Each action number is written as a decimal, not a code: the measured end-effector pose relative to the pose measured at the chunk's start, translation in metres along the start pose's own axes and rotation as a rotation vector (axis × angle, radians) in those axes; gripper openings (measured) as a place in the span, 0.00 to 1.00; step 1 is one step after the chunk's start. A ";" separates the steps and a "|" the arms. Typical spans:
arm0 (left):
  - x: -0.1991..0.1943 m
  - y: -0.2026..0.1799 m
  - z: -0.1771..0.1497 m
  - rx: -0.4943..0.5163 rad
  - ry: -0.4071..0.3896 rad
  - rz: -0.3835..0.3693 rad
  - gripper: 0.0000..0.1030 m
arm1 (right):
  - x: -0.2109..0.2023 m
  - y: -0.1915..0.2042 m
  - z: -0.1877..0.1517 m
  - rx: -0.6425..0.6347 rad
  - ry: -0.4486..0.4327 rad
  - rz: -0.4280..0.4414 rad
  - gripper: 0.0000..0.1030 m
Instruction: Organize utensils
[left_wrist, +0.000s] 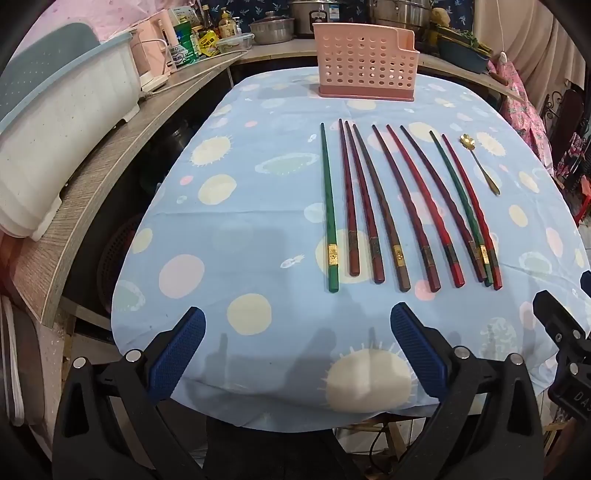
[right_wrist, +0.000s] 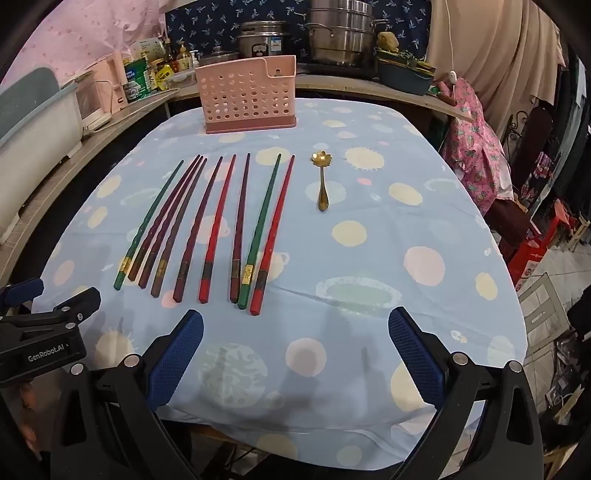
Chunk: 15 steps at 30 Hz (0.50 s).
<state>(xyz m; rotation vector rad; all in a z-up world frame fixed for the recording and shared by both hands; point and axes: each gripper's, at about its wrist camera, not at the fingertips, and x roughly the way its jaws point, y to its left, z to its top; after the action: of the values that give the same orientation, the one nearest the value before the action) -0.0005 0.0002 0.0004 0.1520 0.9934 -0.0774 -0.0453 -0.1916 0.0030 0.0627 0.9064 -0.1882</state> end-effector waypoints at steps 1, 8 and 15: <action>0.000 0.000 0.000 -0.002 0.002 -0.001 0.93 | 0.000 0.000 0.000 0.001 0.001 0.002 0.94; -0.006 -0.009 0.006 0.001 0.010 0.007 0.93 | 0.000 0.001 0.001 0.008 0.000 0.007 0.94; -0.002 -0.004 0.003 0.013 -0.005 0.002 0.93 | -0.001 0.003 0.003 0.006 -0.003 0.011 0.94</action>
<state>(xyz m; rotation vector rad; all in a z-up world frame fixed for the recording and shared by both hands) 0.0001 -0.0047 0.0031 0.1645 0.9878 -0.0825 -0.0426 -0.1892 0.0056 0.0727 0.9027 -0.1803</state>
